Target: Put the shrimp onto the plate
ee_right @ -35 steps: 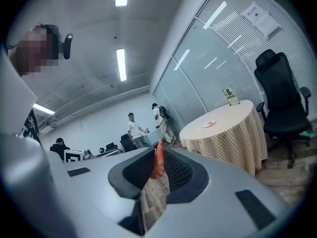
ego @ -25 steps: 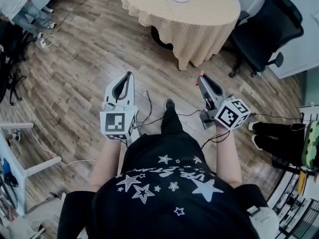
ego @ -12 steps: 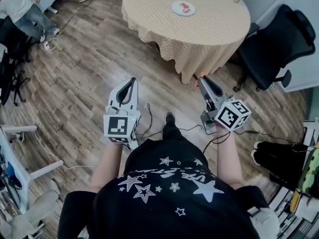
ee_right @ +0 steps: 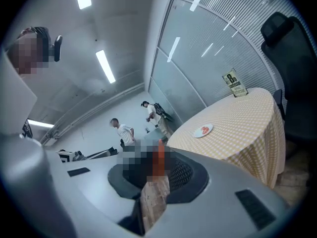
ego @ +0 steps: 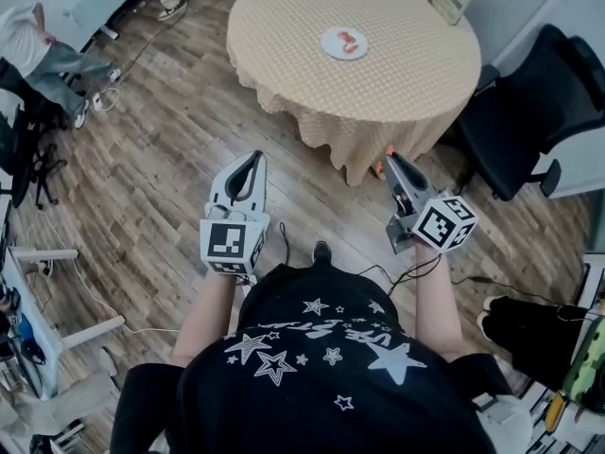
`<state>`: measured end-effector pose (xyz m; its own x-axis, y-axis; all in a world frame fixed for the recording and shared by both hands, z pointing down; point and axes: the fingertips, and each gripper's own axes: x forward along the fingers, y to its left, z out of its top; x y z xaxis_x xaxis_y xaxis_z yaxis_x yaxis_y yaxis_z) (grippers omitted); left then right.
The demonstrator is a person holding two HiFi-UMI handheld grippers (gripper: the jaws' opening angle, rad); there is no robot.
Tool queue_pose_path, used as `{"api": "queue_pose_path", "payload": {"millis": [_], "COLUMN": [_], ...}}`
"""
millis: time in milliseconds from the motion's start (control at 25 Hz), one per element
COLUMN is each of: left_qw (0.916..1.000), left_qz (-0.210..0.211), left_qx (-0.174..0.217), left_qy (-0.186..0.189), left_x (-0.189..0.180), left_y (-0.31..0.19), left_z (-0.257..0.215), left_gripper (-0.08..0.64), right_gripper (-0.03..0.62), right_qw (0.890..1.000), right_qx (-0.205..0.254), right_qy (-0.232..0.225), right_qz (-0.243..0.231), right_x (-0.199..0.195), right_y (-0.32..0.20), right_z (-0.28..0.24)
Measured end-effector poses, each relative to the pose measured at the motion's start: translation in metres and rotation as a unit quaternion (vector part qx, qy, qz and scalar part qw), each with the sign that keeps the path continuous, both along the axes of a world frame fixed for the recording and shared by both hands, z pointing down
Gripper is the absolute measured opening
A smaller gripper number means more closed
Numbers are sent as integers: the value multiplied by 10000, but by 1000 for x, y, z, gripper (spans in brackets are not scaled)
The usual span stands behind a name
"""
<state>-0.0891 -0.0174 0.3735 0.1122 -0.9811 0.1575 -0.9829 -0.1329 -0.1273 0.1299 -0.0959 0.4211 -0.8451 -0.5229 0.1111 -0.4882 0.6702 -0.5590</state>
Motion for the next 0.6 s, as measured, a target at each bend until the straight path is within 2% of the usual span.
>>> {"api": "queue_pose_path", "payload": {"millis": [200,600], "left_qw": [9997,9988], "left_qz": [-218,-470], "left_qx": [16,-100], "left_qy": [67,-36], "left_x": [-4,-39], "left_y": [-17,-28], "left_z": [-4,7], "left_gripper": [9,9], "right_gripper": [69,69], "right_qw": [9999,9991], "right_qx": [-59,-295], "right_qy": [-24,47], "right_qz": [-84,-284], "right_x": [3,-31], "right_y": [-27,-41], "right_z": [2,22]}}
